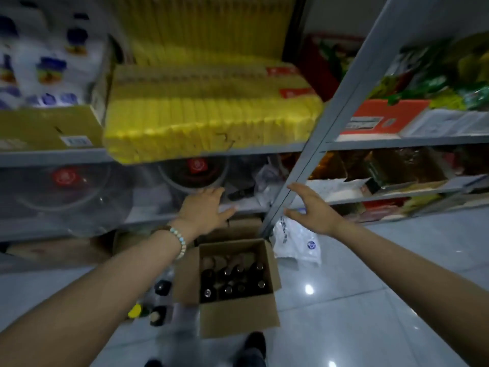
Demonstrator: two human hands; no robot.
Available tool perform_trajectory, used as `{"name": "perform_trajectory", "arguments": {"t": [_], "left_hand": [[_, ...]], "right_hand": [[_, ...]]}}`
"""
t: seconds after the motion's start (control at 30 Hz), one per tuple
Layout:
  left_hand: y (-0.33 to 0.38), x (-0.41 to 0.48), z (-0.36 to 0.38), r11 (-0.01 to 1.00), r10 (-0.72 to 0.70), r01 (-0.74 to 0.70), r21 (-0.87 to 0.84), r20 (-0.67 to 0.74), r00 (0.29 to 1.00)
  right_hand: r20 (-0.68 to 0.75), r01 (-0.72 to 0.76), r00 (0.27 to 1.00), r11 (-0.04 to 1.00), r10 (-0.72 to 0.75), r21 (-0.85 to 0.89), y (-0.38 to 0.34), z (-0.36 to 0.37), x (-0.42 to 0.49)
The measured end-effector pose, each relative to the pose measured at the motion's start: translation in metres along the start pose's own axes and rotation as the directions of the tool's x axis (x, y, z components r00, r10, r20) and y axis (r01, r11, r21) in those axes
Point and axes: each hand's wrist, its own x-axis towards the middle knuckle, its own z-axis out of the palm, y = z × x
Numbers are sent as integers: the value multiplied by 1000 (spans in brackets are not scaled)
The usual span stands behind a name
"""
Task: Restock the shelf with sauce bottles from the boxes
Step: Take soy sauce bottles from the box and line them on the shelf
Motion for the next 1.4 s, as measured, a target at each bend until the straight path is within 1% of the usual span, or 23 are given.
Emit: {"name": "perform_trajectory", "arguments": {"t": [0.13,0.2,0.3,0.37,0.47,0.53,0.63,0.73,0.83,0.9,1.03,1.13,1.2,1.3,1.33,1.4], "left_hand": [[-7,26,83,997,-69,73,-27,134,989],[-14,39,120,995,-82,91,-38,195,977],[-29,63,178,989,-114,134,-58,268,957],[-41,81,221,987,-123,148,-63,298,947],[-58,104,286,974,-144,192,-120,328,934],[-66,114,329,966,-157,214,-142,336,929],[-75,127,392,960,-131,208,-188,354,926],[-82,138,449,953,-105,202,-227,379,919],[-86,151,500,949,-82,198,-246,413,907],[-86,157,528,940,-55,182,-289,397,916],[-86,167,569,937,-48,152,-315,316,948],[-90,176,589,942,-44,126,-312,257,966],[-92,184,597,934,-39,115,-338,223,974],[-94,200,599,936,17,66,-346,233,972],[-96,205,598,932,33,52,-359,227,973],[-102,219,595,894,17,75,-442,201,980]], "right_hand": [[64,-73,996,995,69,64,57,59,23],[96,-137,987,983,126,119,84,94,34],[163,-234,964,959,208,157,123,150,50],[193,-304,944,932,267,199,152,190,61],[217,-417,904,872,368,256,194,255,76],[216,-453,889,845,404,283,217,294,86],[228,-500,866,799,446,335,245,343,100],[209,-484,875,798,437,360,271,392,115],[197,-494,869,763,454,416,298,436,127],[212,-513,857,737,470,440,310,458,132],[188,-485,868,701,460,522,324,487,139],[152,-460,874,684,462,567,327,499,145],[104,-434,874,665,475,608,328,505,152],[34,-381,874,641,484,667,332,513,163],[19,-363,879,643,477,674,332,514,167],[-7,-338,878,629,479,700,335,520,178]]}}
